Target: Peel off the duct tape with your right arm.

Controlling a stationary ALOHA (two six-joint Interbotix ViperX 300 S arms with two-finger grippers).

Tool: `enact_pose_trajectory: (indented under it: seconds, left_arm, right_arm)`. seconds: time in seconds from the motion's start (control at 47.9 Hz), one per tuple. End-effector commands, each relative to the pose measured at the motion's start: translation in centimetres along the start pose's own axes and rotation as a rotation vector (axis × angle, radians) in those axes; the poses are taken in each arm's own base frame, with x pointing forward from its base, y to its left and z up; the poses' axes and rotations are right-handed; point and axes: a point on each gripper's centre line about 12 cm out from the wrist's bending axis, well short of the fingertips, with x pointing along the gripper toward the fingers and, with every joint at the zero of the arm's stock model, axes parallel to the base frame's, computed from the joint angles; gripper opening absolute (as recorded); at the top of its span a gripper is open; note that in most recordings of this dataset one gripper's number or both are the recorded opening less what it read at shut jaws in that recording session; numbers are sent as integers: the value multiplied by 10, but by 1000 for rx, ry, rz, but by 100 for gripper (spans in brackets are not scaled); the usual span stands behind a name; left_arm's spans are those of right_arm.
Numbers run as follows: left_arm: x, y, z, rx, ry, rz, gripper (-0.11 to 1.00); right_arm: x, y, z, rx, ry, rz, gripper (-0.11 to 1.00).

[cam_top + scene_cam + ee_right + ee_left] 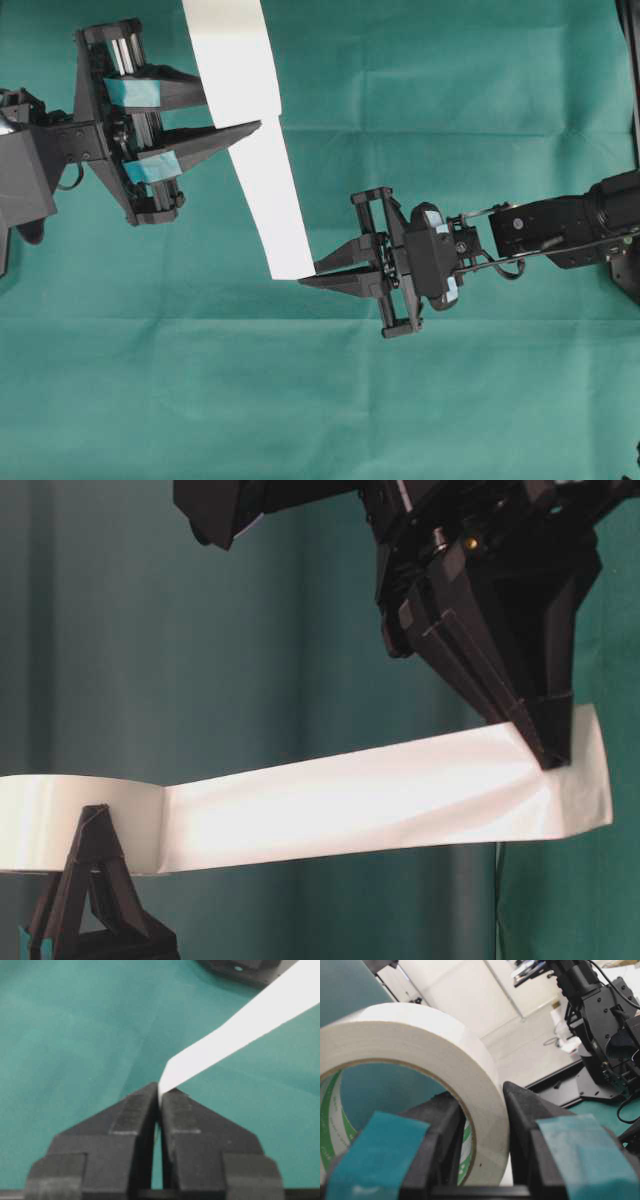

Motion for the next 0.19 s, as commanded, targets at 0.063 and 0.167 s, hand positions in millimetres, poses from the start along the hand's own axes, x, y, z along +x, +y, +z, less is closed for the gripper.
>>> enact_pose_trajectory:
  seconds: [0.063, 0.167]
  left_arm:
    - [0, 19, 13, 10, -47, 63, 20]
    - [-1, 19, 14, 10, -48, 64, 20]
  right_arm:
    - [0, 10, 3, -15, -1, 26, -10]
    - [1, 9, 4, -15, 1, 23, -10]
